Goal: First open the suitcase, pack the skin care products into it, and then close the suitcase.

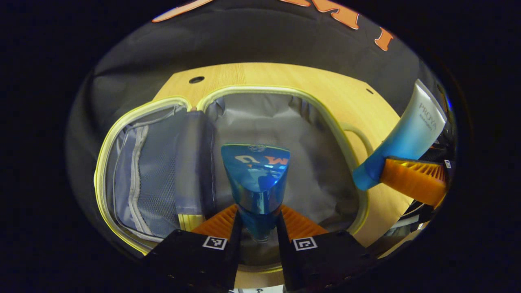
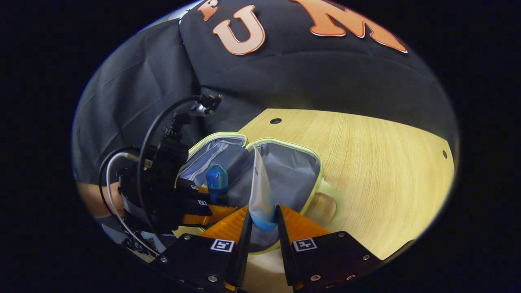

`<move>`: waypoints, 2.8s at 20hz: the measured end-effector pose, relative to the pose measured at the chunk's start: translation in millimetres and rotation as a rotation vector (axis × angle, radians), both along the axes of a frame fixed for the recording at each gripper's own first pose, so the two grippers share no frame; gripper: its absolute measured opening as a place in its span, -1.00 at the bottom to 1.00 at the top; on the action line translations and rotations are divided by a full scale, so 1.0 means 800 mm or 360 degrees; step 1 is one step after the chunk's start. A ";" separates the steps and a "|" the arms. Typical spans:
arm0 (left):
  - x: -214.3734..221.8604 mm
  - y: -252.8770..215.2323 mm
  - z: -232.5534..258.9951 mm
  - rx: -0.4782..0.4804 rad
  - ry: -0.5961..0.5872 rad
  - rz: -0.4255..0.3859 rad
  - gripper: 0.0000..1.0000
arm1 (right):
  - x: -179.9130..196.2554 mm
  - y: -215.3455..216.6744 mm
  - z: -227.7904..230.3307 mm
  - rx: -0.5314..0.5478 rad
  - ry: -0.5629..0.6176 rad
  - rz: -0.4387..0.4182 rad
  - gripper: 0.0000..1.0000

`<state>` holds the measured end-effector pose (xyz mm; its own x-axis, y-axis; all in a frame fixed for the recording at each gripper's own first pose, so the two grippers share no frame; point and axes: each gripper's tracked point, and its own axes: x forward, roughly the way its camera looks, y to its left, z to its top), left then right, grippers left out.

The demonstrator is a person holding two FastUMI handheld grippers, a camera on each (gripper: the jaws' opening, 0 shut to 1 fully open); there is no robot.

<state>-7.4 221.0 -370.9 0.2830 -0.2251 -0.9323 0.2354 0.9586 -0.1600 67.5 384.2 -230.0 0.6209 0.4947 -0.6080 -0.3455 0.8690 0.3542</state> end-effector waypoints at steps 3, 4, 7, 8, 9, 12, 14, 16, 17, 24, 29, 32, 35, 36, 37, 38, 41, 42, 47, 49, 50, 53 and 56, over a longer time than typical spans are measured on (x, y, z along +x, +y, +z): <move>0.006 -0.001 -0.012 0.0025 0.0037 0.0008 -0.11 | 0.005 -0.006 -0.009 -0.0004 0.0019 0.0002 -0.24; 0.011 -0.003 -0.016 0.0036 0.0040 0.0017 -0.12 | 0.006 -0.009 -0.011 -0.0003 0.0026 -0.0004 -0.24; 0.019 0.005 -0.041 0.0094 0.0080 0.0081 -0.12 | 0.007 -0.008 -0.014 0.0008 0.0052 0.0000 -0.24; 0.019 0.011 -0.048 0.0134 0.0100 0.0087 -0.10 | 0.008 -0.009 -0.016 0.0010 0.0063 -0.0002 -0.24; 0.023 0.008 -0.047 0.0143 0.0078 0.0081 -0.10 | 0.010 -0.009 -0.018 0.0013 0.0072 -0.0002 -0.23; 0.028 0.003 -0.037 0.0121 0.0024 0.0083 -0.07 | 0.014 -0.008 -0.025 0.0025 0.0100 0.0003 -0.24; 0.033 0.007 -0.030 0.0136 -0.0010 0.0093 0.00 | 0.015 -0.008 -0.030 0.0023 0.0119 0.0013 -0.24; 0.039 0.010 -0.018 0.0135 -0.0070 0.0094 0.06 | 0.015 -0.007 -0.034 0.0027 0.0143 0.0014 -0.24; 0.039 0.011 -0.015 0.0111 -0.0097 0.0087 0.14 | 0.017 -0.006 -0.037 0.0036 0.0162 0.0015 -0.24; 0.047 0.041 0.066 0.0177 -0.0373 0.0101 0.89 | 0.013 0.003 -0.055 0.0092 0.0342 0.0042 -0.24; 0.045 0.095 0.118 0.0258 -0.0438 0.0291 0.89 | 0.007 0.006 -0.068 0.0119 0.0504 0.0046 -0.23; 0.022 0.135 0.136 0.0312 -0.0444 0.0437 0.89 | 0.009 0.004 -0.069 0.0142 0.0619 -0.0017 -0.23; 0.000 0.183 0.152 0.0362 -0.0466 0.0581 0.89 | 0.022 -0.007 -0.070 0.0174 0.0714 -0.0113 -0.24; -0.002 0.200 0.155 0.0370 -0.0474 0.0628 0.89 | 0.022 -0.008 -0.068 0.0178 0.0736 -0.0144 -0.23; -0.004 0.216 0.154 0.0383 -0.0481 0.0677 0.89 | 0.022 -0.010 -0.068 0.0177 0.0748 -0.0158 -0.20; -0.008 0.230 0.151 0.0389 -0.0483 0.0719 0.89 | 0.024 -0.009 -0.067 0.0176 0.0747 -0.0170 -0.20; -0.013 0.265 0.148 0.0404 -0.0493 0.0826 0.89 | 0.031 -0.015 -0.060 0.0185 0.0714 -0.0217 -0.14; -0.014 0.274 0.151 0.0409 -0.0500 0.0849 0.89 | 0.032 -0.022 -0.055 0.0185 0.0697 -0.0241 -0.10; 0.000 0.330 0.171 0.0395 -0.0591 0.0958 0.89 | 0.052 -0.049 -0.018 0.0234 0.0556 -0.0363 0.05; 0.012 0.352 0.179 0.0374 -0.0657 0.0999 0.89 | 0.062 -0.061 0.015 0.0304 0.0451 -0.0403 0.05; 0.016 0.359 0.181 0.0355 -0.0676 0.1008 0.89 | 0.068 -0.073 0.029 0.0303 0.0390 -0.0440 0.05; 0.025 0.383 0.174 0.0285 -0.0693 0.1054 0.89 | 0.078 -0.113 0.063 0.0234 0.0229 -0.0537 -0.03; 0.027 0.411 0.166 0.0213 -0.0682 0.1125 0.92 | 0.080 -0.148 0.096 0.0146 0.0093 -0.0595 0.46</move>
<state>14.6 550.0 -237.9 0.6518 0.2436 -0.7182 -0.4140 0.9077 -0.0679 131.3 265.6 -153.3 0.7343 0.2947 -0.6115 0.0123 0.8949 0.4461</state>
